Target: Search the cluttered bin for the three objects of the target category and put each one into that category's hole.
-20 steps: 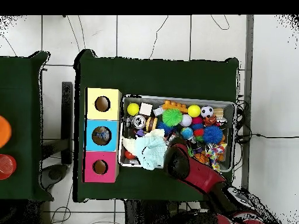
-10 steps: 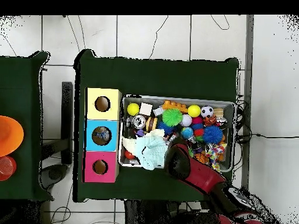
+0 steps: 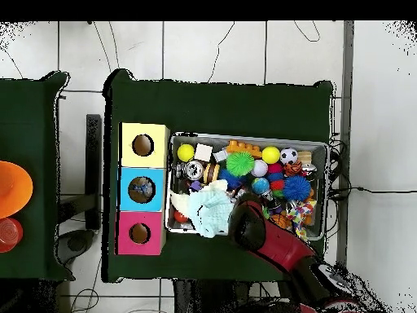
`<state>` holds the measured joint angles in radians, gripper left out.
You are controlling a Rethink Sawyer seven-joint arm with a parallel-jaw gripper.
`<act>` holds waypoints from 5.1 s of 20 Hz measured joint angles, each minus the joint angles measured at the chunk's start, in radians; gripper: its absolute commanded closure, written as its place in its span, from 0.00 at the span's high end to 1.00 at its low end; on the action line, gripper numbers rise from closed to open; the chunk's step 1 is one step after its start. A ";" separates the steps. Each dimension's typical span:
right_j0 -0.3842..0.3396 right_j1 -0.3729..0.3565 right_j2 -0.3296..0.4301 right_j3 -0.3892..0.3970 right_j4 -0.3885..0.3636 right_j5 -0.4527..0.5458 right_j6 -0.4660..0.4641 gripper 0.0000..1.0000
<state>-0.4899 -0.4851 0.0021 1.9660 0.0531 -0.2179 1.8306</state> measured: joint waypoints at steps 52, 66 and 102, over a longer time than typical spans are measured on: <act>0.131 -0.148 -0.177 0.210 0.044 0.287 0.000 0.00; 0.181 -0.180 -0.245 0.210 0.078 0.247 0.000 0.00; 0.124 -0.084 -0.211 0.170 0.126 -0.018 0.009 0.00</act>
<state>-0.3659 -0.5690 -0.2092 2.1358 0.1792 -0.2361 1.8398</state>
